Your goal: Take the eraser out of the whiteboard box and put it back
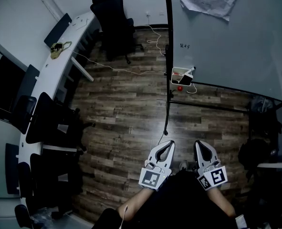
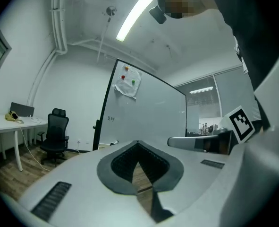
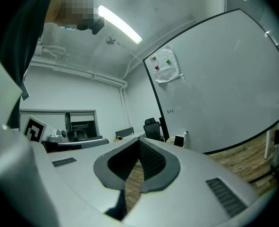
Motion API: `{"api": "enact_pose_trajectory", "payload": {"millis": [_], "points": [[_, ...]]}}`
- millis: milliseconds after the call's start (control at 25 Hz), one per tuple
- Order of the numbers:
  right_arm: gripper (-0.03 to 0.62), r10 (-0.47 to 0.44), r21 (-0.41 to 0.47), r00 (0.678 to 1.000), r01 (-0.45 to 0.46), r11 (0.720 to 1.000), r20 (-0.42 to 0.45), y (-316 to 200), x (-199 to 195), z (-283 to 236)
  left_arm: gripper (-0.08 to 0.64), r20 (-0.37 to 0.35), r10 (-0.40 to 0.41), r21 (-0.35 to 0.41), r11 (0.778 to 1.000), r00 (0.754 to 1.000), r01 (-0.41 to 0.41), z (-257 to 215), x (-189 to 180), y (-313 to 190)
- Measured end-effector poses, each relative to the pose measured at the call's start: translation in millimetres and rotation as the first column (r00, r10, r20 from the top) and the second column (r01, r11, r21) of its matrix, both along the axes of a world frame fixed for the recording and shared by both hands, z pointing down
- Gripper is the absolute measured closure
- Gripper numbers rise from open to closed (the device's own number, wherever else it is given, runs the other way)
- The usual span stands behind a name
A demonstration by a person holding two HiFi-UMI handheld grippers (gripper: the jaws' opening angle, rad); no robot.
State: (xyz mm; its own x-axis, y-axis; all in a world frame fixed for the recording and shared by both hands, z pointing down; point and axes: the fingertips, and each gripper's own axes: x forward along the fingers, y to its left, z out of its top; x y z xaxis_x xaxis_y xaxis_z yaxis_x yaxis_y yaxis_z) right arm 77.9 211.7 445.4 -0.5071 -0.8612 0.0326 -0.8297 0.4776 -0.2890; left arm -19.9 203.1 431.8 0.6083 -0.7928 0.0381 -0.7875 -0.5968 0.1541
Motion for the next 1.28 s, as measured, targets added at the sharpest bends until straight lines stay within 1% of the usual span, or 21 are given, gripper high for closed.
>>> {"api": "enact_pose_trajectory", "payload": {"millis": [240, 400, 520, 640, 760, 920, 1080, 1280], "points": [[0.578, 0.018, 0.0, 1.0, -0.018, 1.0, 0.007, 0, -12, -1, 0.554, -0.007, 0.014, -0.027, 1.0, 1.0, -0.014, 4, -16, -1], [0.578, 0.049, 0.0, 0.999, -0.049, 0.999, 0.005, -2, -22, -1, 0.554, 0.029, 0.053, -0.029, 0.998, 0.998, -0.052, 7, -29, -3], [0.578, 0.07, 0.001, 0.998, -0.07, 0.998, 0.0, -4, -25, -3, 0.554, -0.009, 0.049, -0.034, 0.998, 0.999, -0.05, 1, -37, -6], [0.578, 0.08, 0.005, 0.997, -0.08, 0.997, -0.008, -7, -25, -5, 0.554, -0.006, 0.056, -0.029, 0.998, 0.998, -0.056, 3, -39, -11], [0.578, 0.086, -0.004, 0.996, -0.086, 0.996, -0.016, -10, -18, -2, 0.554, -0.018, 0.048, -0.046, 0.998, 0.999, -0.048, 7, -36, -17], [0.578, 0.082, 0.002, 0.997, -0.082, 0.997, -0.009, -28, -8, 0, 0.554, -0.019, 0.034, -0.046, 0.998, 0.999, -0.035, 6, -25, -35], [0.578, 0.048, 0.009, 0.999, -0.048, 0.999, -0.01, -52, -1, 2, 0.554, 0.001, -0.003, -0.049, 0.999, 1.0, 0.003, 2, -16, -61], [0.578, 0.002, 0.012, 1.0, -0.002, 1.0, -0.004, -88, 18, 3, 0.554, 0.017, -0.038, -0.071, 0.997, 0.999, 0.039, 8, 6, -95]]}}
